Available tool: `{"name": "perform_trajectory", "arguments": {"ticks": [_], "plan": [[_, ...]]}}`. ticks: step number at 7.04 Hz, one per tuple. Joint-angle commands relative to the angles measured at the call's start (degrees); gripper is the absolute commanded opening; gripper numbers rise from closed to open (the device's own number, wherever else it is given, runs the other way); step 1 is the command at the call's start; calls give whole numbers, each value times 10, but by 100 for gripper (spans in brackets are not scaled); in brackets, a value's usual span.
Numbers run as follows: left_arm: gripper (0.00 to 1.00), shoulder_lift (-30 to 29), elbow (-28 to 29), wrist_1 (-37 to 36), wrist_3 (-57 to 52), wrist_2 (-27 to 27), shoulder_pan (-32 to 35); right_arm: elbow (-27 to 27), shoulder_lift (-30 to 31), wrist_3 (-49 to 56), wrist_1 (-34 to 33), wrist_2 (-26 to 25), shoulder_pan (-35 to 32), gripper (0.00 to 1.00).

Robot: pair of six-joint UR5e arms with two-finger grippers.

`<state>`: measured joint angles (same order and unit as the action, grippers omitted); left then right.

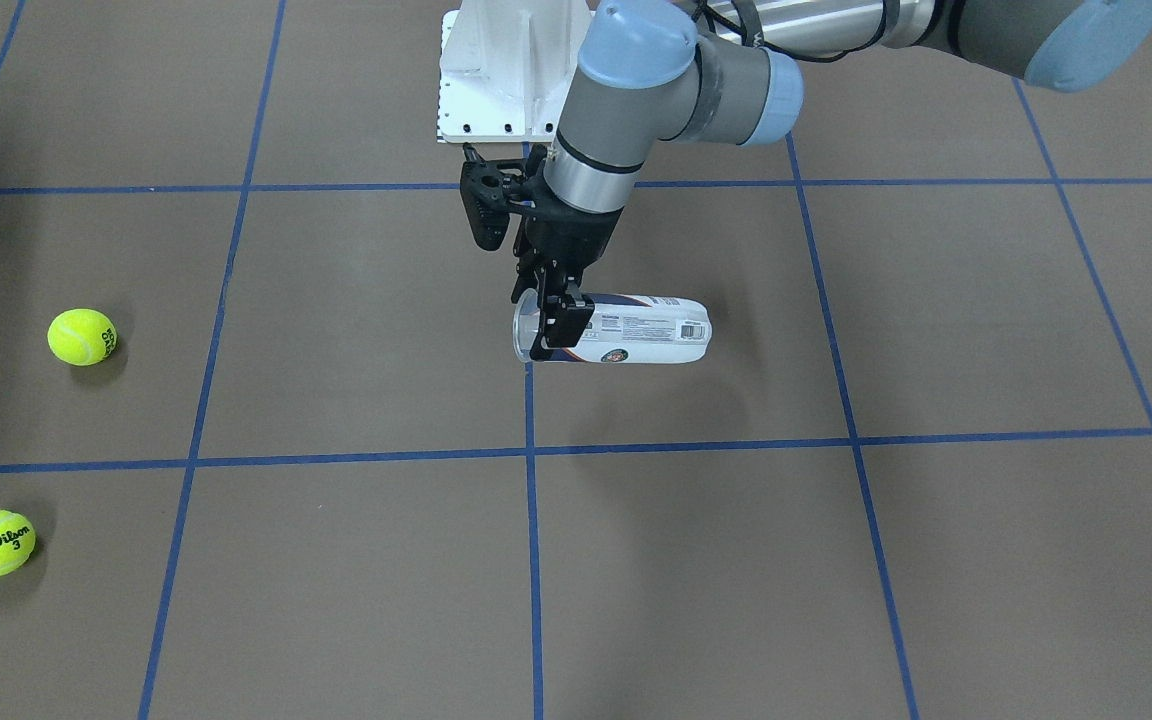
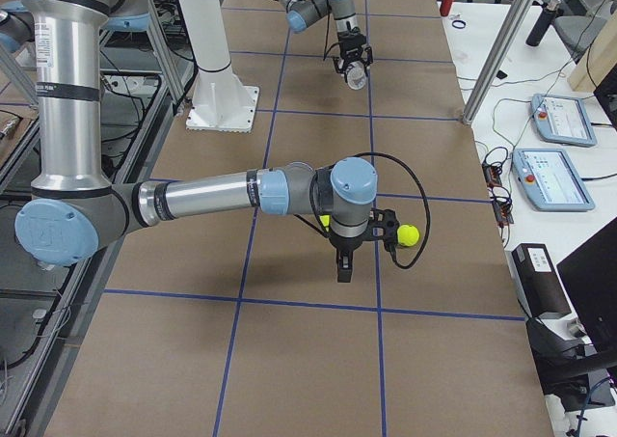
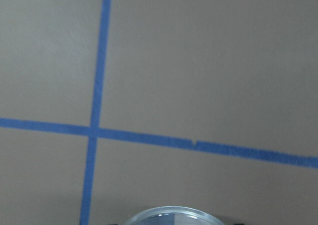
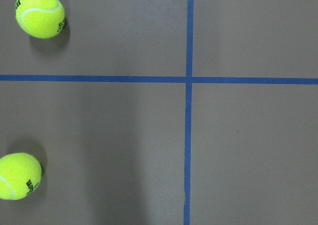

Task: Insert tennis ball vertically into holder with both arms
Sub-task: 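Lift and rotate the can upright with the left gripper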

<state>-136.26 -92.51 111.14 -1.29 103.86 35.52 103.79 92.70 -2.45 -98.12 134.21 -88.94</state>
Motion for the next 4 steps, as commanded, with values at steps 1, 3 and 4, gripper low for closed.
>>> {"name": "perform_trajectory", "arguments": {"ticks": [1, 3, 4], "plan": [[38, 42, -14, 234, 162, -49, 17, 2, -1, 0, 0, 0, 0, 100], [38, 106, 5, 470, 243, -122, 13, 2, -4, -1, 0, 0, 0, 100], [39, 111, 40, 578, 268, -163, 10, 2, -5, -1, 0, 0, 0, 100]]}}
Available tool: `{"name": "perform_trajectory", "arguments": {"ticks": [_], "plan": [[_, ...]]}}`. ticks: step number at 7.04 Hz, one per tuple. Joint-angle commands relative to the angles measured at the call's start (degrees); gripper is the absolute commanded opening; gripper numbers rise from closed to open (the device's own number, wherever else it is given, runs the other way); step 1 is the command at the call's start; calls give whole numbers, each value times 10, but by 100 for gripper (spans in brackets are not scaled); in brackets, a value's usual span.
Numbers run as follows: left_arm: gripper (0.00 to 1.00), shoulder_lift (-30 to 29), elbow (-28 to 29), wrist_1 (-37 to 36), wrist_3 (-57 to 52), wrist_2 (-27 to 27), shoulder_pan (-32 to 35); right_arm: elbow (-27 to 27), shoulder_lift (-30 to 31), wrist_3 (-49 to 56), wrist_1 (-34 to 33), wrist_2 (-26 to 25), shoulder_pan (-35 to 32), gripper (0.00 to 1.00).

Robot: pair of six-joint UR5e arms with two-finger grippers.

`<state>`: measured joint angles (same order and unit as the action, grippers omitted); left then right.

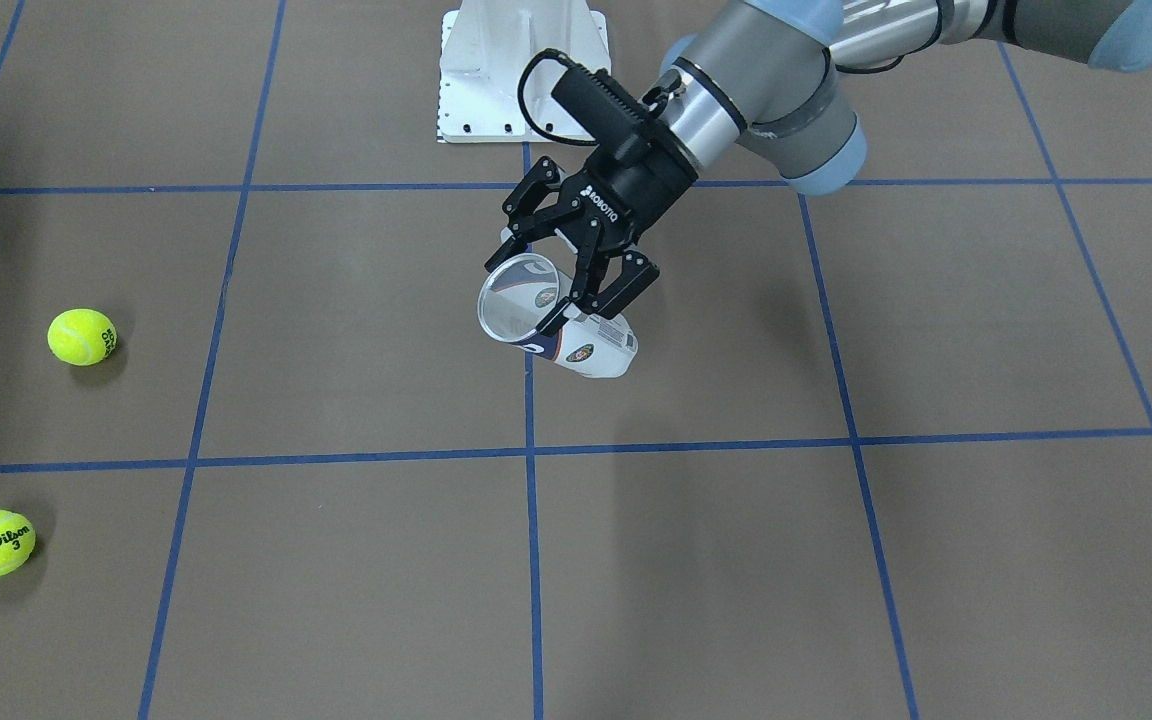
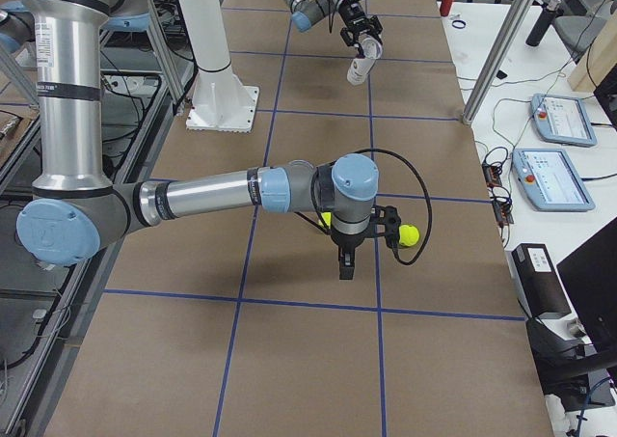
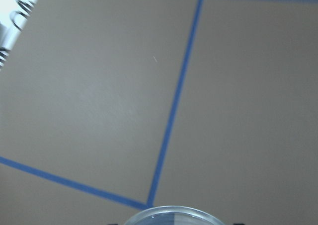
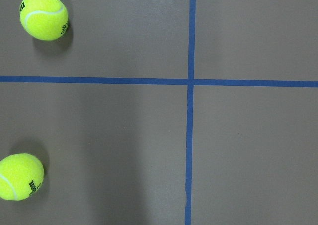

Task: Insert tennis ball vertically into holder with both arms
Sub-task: 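Lift and rotate the can upright with the left gripper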

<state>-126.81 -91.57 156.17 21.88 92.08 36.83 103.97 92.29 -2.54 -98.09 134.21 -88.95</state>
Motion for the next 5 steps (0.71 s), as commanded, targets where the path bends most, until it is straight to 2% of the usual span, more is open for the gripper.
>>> {"name": "perform_trajectory", "arguments": {"ticks": [1, 2, 3, 4, 5], "plan": [[39, 22, 73, 234, 47, -88, -7, 0, -1, 0, 0, 1, 0, 100], [39, 22, 118, 342, 48, -143, -21, 1, -1, 0, 0, 2, 0, 100], [39, 20, 165, 417, 47, -180, -47, 2, -2, 0, 0, 2, 0, 100], [39, 21, 186, 443, 43, -211, -61, -2, -8, -1, -1, 1, 0, 100], [39, 23, 194, 447, 41, -213, -62, -3, -9, -1, -1, 2, 0, 100]]}}
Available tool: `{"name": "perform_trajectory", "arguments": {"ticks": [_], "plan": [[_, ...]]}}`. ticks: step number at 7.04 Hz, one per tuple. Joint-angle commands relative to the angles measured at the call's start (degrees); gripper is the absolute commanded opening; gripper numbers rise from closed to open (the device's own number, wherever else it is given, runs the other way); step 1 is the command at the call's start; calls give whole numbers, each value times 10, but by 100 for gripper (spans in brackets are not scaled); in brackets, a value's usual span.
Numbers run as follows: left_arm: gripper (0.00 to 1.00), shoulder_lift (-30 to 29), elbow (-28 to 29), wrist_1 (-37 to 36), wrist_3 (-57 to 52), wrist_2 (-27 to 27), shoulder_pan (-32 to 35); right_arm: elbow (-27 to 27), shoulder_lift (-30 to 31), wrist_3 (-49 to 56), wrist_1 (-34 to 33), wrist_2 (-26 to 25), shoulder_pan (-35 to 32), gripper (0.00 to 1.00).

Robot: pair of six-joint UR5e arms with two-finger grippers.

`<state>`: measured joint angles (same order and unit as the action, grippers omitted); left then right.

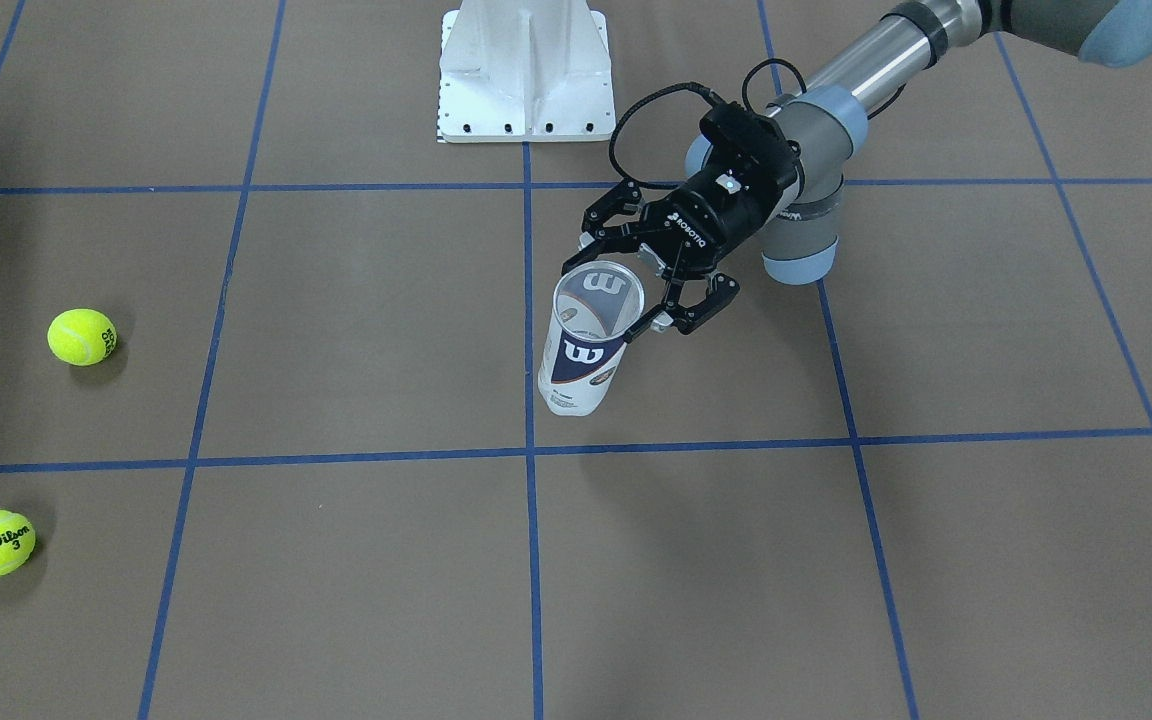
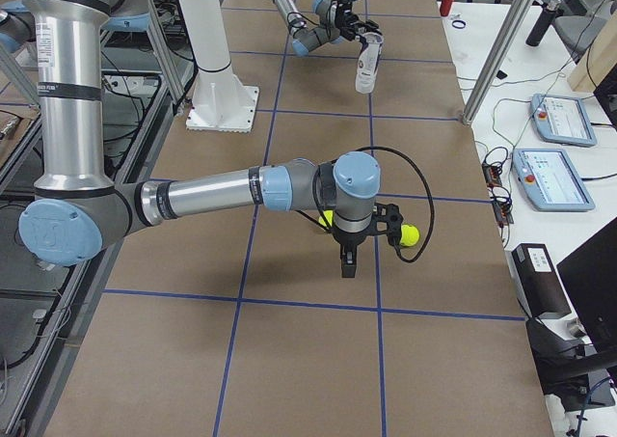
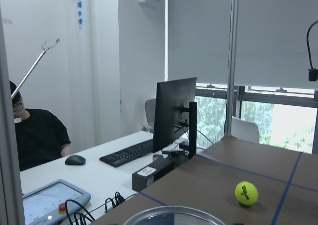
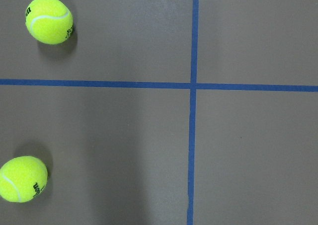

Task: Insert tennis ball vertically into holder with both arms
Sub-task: 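Lift and rotate the can upright with the left gripper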

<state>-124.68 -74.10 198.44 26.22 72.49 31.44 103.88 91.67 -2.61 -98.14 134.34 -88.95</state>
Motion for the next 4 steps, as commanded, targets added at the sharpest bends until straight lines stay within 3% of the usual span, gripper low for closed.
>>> {"name": "perform_trajectory", "arguments": {"ticks": [1, 4], "plan": [[39, 2, 26, 24, -3, -17, -9, -1, -3, 0, 0, 0, 0, 100], [39, 6, 46, 24, -6, -18, -21, -2, -3, 0, 0, 0, 0, 100]]}}
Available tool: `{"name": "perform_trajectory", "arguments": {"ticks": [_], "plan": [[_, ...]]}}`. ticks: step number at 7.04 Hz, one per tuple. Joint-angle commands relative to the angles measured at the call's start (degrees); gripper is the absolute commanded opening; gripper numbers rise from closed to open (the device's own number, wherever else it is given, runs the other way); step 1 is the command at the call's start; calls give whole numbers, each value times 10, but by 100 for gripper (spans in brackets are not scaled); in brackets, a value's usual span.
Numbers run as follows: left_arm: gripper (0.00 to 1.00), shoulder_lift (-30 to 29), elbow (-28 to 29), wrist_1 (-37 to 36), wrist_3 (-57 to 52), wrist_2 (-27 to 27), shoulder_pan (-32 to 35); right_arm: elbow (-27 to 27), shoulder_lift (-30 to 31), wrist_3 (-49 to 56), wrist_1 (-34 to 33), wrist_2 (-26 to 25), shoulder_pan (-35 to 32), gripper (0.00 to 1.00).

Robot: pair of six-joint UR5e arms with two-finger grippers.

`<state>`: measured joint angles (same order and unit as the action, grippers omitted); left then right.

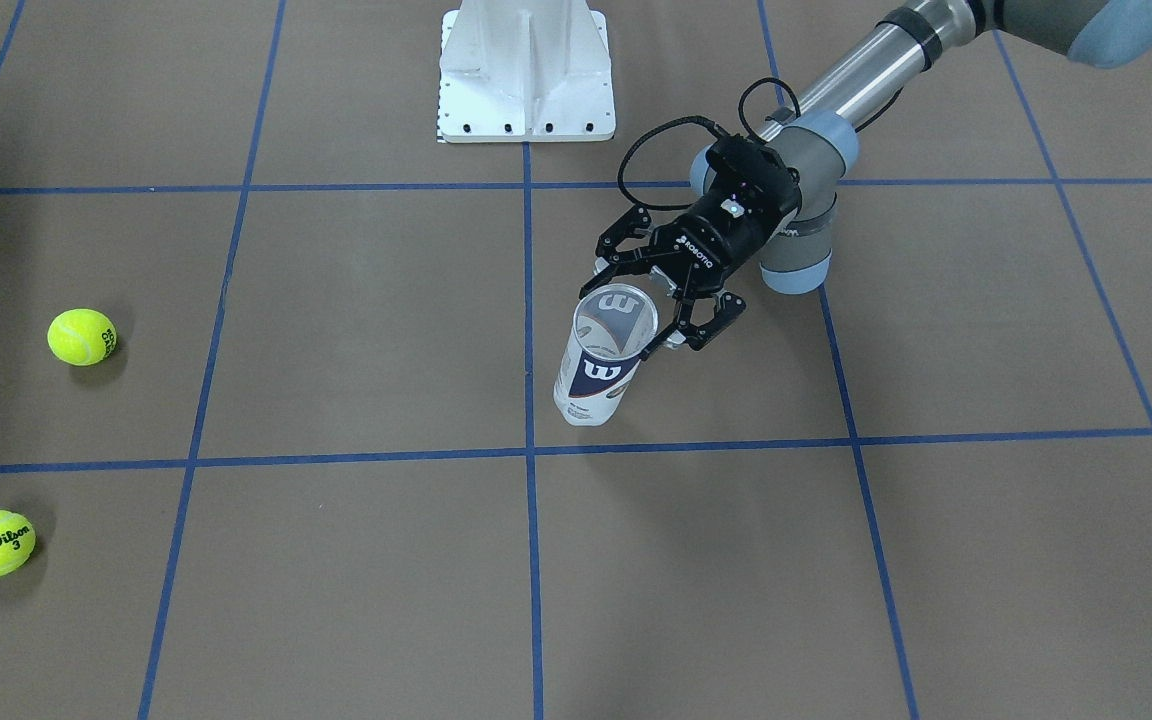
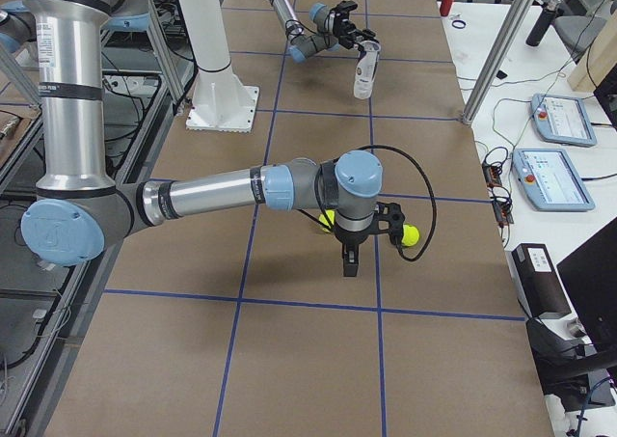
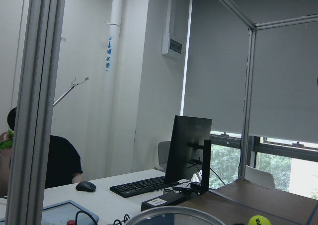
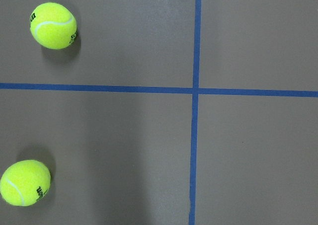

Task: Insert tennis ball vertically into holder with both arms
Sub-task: 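Lift and rotate the can upright with the left gripper, then lower the upright can onto the table with the left gripper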

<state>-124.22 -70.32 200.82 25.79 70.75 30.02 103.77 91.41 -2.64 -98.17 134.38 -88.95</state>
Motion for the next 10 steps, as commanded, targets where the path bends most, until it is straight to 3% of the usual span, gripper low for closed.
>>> {"name": "perform_trajectory", "arguments": {"ticks": [1, 7, 8, 9, 10], "plan": [[39, 2, 11, 0, -2, -1, -8, -1, 0, 0, 0, 0, 0, 100], [45, 3, 24, -1, -3, -1, -15, -1, 0, 1, 0, 0, 0, 100], [51, 2, 24, -1, -2, -1, -16, -1, 0, 0, 0, 0, 0, 100], [66, 2, 24, -1, -2, -1, -16, -1, 0, 1, 0, 0, 0, 100], [95, 3, 24, -1, -3, -2, -16, -1, 0, 1, 0, 0, 0, 100]]}}
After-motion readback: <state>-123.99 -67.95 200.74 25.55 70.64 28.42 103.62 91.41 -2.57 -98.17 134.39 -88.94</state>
